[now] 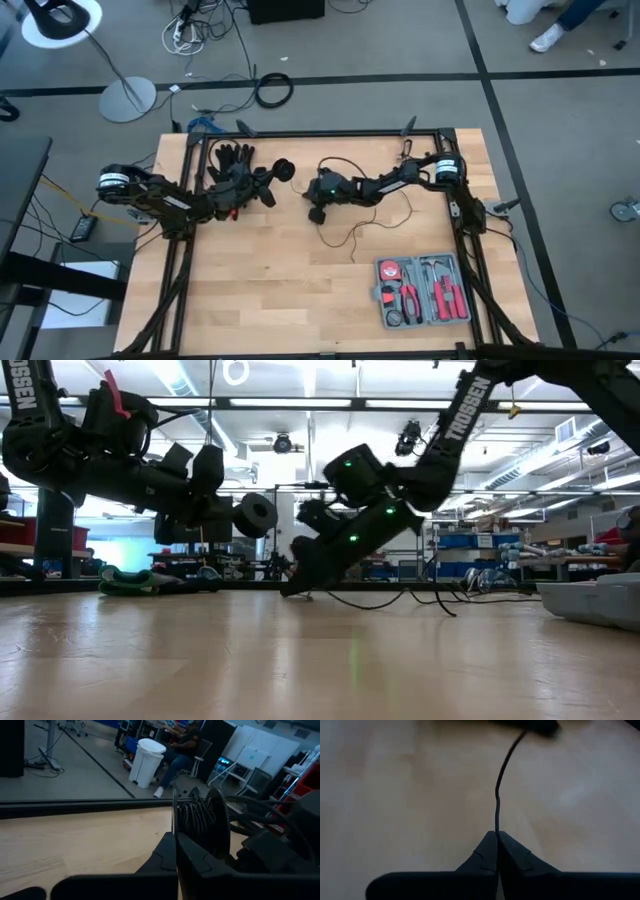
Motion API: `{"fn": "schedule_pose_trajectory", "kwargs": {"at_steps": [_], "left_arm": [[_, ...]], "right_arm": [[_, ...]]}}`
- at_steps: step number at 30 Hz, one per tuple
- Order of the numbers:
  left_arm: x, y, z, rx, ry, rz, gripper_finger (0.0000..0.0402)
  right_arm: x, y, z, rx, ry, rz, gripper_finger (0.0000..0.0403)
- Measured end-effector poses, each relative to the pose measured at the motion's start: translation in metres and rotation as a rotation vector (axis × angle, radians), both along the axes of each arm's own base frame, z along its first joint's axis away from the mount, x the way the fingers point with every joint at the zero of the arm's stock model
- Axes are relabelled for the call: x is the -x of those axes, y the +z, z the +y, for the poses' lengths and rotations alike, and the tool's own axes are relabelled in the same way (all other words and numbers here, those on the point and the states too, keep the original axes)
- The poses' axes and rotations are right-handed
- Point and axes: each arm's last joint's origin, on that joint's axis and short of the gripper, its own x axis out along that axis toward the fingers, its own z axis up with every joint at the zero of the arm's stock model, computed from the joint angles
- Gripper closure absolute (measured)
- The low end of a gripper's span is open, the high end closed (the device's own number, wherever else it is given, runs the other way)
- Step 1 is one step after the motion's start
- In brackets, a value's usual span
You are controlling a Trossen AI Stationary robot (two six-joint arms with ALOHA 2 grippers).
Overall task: Coil cords
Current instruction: Coil the black wire
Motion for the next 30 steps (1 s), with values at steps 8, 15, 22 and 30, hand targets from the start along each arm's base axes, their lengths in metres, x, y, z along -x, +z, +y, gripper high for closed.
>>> {"fn": "schedule_pose_trajectory", "kwargs": {"at_steps": [8, 15, 22, 30], "left_arm": [[0.000, -0.007, 0.000, 0.012, 0.012, 0.090, 0.0401], [-0.005, -0.013, 0.001, 0.022, 0.015, 0.217, 0.0401], [-0.007, -0.015, 0.001, 0.033, -0.022, 0.254, 0.0401], [-0.008, -0.015, 0.000, 0.056, -0.056, 0.228, 0.0401]], "right_arm": [[-0.047, 0.020, 0.005, 0.066, 0.181, 0.016, 0.0401], [-0.055, 0.055, 0.004, 0.143, 0.224, 0.029, 0.0402], [-0.048, 0.086, -0.006, 0.199, 0.200, 0.008, 0.0403], [-0.027, 0.118, -0.030, 0.268, 0.010, 0.084, 0.0403]]}}
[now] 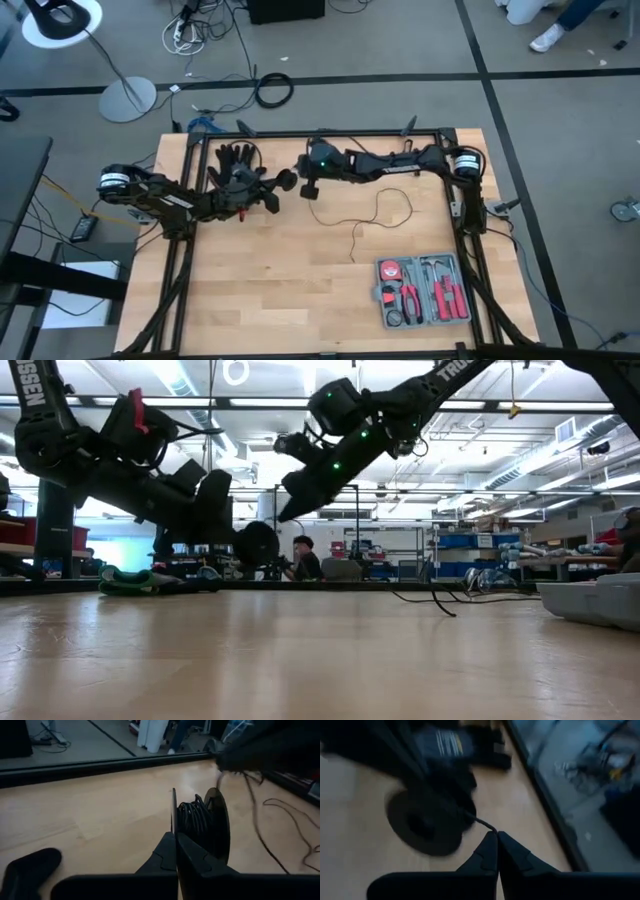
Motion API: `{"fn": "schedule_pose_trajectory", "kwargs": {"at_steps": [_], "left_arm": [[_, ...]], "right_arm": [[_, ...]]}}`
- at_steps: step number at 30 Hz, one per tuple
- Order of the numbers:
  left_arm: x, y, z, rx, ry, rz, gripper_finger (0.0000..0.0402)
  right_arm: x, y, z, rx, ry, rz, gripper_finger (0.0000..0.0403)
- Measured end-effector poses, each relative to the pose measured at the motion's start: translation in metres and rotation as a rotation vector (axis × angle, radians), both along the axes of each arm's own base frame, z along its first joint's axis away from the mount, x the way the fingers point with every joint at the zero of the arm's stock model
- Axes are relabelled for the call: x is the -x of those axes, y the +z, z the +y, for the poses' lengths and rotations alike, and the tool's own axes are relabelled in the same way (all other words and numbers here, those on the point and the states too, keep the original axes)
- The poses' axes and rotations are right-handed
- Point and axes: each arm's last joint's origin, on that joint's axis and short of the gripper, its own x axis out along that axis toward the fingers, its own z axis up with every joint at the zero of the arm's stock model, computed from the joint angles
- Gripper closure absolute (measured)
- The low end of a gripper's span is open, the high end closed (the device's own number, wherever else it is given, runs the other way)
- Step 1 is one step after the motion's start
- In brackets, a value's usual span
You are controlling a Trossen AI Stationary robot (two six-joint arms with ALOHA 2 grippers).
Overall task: Coil cords
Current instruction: Coil the black wire
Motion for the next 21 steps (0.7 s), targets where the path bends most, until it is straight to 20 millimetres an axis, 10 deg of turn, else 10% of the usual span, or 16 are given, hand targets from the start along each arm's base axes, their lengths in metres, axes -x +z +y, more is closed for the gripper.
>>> {"fn": "schedule_pose_trajectory", "kwargs": {"at_steps": [21], "left_arm": [[-0.001, 0.015, 0.000, -0.031, -0.007, -0.179, 0.0401]], "right_arm": [[0.046, -0.061, 0.009, -0.399, -0.014, 0.282, 0.0343]]}}
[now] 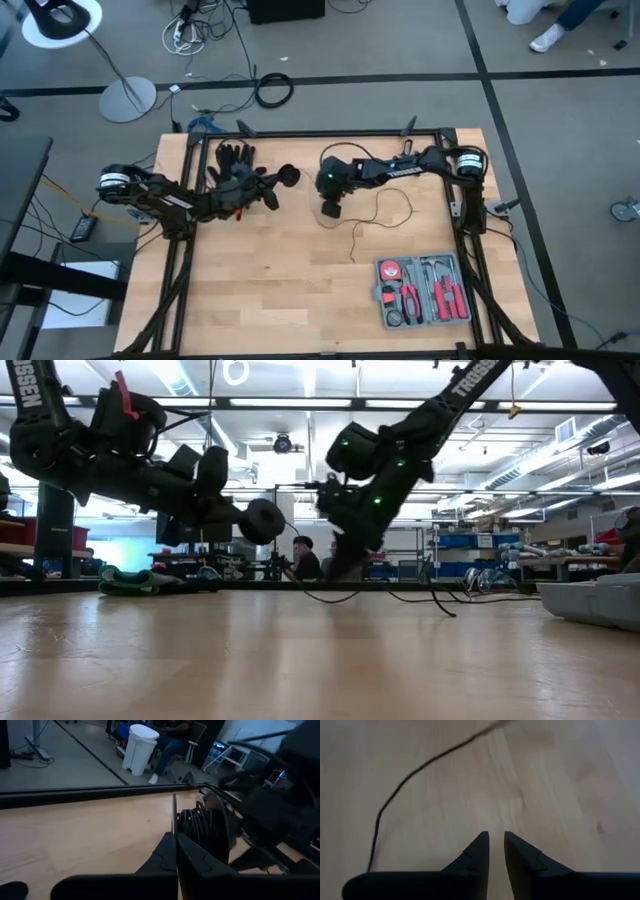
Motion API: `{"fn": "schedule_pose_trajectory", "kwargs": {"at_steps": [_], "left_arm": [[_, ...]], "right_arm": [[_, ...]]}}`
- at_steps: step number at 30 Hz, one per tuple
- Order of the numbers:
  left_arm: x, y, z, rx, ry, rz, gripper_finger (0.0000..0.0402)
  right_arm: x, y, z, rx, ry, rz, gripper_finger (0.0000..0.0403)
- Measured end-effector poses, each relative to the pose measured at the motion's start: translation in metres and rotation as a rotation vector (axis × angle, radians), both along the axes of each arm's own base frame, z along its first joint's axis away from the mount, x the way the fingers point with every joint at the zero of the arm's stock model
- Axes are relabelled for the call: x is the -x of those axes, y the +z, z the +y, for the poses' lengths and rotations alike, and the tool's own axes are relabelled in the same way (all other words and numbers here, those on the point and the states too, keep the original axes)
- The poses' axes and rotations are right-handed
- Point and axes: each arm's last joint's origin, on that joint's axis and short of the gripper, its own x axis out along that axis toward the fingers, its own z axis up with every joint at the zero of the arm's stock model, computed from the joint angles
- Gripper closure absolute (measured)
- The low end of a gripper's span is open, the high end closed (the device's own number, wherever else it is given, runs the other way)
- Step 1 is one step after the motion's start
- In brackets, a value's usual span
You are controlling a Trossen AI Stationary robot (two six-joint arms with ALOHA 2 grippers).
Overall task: Coil cords
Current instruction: Coil the black wire
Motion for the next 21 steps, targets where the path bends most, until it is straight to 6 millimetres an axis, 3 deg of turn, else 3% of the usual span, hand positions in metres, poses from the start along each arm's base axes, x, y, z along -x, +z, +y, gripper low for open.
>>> {"fn": "schedule_pose_trajectory", "kwargs": {"at_steps": [8, 13, 16, 21], "left_arm": [[0.014, -0.002, -0.002, -0.015, 0.036, -0.070, 0.0401], [0.014, -0.002, -0.004, -0.041, 0.022, -0.049, 0.0401], [0.010, 0.001, -0.007, -0.081, 0.005, -0.030, 0.0401], [0.004, 0.005, -0.009, -0.126, -0.004, -0.008, 0.0401]], "right_arm": [[0.048, 0.016, 0.012, 0.008, -0.051, -0.038, 0.0363], [0.077, 0.028, 0.017, 0.078, -0.078, -0.239, 0.0378], [0.084, 0.023, 0.019, 0.099, -0.098, -0.446, 0.0383], [0.083, -0.006, 0.030, 0.064, -0.111, -0.691, 0.0380]]}}
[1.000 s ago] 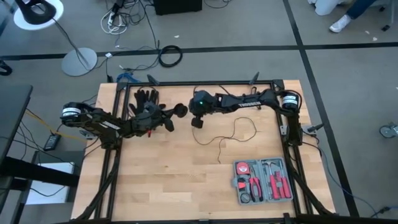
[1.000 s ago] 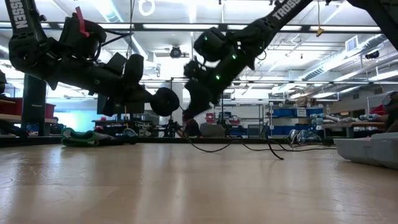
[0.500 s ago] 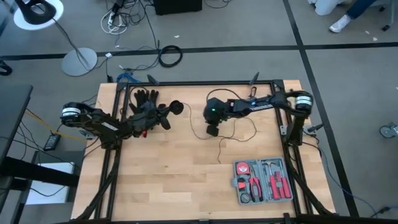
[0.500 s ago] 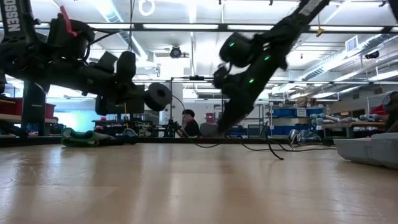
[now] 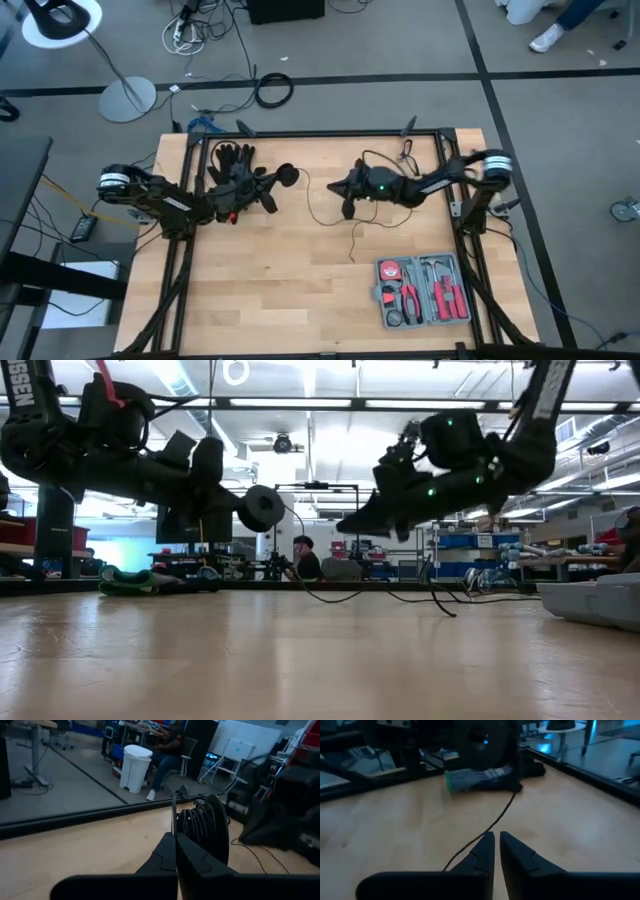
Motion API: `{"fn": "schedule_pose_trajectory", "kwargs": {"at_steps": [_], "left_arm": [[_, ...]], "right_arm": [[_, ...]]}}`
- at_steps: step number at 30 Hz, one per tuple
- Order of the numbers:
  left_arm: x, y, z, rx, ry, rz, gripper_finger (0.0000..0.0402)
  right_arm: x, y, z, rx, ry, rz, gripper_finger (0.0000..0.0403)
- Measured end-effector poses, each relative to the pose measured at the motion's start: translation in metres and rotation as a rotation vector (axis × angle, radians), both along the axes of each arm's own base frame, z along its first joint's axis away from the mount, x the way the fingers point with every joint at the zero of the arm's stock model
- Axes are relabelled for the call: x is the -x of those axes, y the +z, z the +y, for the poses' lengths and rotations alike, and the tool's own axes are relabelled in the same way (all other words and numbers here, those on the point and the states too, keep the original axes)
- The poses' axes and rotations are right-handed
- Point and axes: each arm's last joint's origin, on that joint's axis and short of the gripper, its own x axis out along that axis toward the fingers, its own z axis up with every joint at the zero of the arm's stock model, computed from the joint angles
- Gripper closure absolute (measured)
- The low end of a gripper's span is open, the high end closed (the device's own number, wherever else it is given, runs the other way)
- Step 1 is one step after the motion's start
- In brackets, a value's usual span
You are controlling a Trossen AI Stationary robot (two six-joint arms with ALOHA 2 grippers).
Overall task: Coil cords
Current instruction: Coil the black wire
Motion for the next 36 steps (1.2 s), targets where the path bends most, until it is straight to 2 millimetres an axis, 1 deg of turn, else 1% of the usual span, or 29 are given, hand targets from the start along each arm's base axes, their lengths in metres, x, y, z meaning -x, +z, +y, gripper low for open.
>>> {"fn": "schedule_pose_trajectory", "kwargs": {"at_steps": [3, 7, 9, 11, 15, 20, 25, 29, 32, 35, 36], "left_arm": [[-0.002, 0.001, 0.000, -0.018, 0.011, 0.014, 0.0401], [-0.008, 0.002, 0.001, -0.013, 0.013, 0.049, 0.0401], [-0.010, 0.003, 0.001, -0.012, 0.012, 0.054, 0.0401], [-0.010, 0.004, 0.001, -0.011, 0.016, 0.048, 0.0401], [-0.010, 0.005, 0.001, -0.012, 0.035, 0.038, 0.0401], [-0.010, 0.004, 0.002, -0.011, 0.038, 0.041, 0.0401], [-0.010, 0.005, 0.002, -0.010, 0.039, 0.034, 0.0401], [-0.010, 0.005, 0.002, 0.010, 0.040, 0.013, 0.0401], [-0.010, 0.005, 0.002, 0.023, 0.040, 0.004, 0.0401], [-0.010, 0.005, 0.002, 0.038, 0.054, -0.005, 0.0401], [-0.010, 0.004, 0.002, 0.045, 0.061, -0.007, 0.0401]], "right_arm": [[-0.011, -0.017, 0.004, -0.025, 0.013, -0.050, 0.0370], [-0.032, -0.042, 0.008, -0.073, 0.037, -0.009, 0.0346], [-0.042, -0.050, 0.008, -0.094, 0.039, -0.008, 0.0330], [-0.049, -0.053, 0.008, -0.119, 0.038, -0.013, 0.0314], [-0.057, -0.051, 0.006, -0.136, 0.036, -0.018, 0.0288], [-0.060, -0.050, 0.003, -0.142, 0.031, -0.015, 0.0280], [-0.064, -0.046, 0.002, -0.145, 0.029, -0.022, 0.0285], [-0.070, -0.047, 0.000, -0.158, 0.022, 0.039, 0.0303], [-0.077, -0.046, -0.001, -0.160, 0.021, 0.083, 0.0332], [-0.080, -0.043, -0.002, -0.153, 0.023, 0.082, 0.0383], [-0.082, -0.041, 0.000, -0.135, 0.032, 0.080, 0.0392]]}}
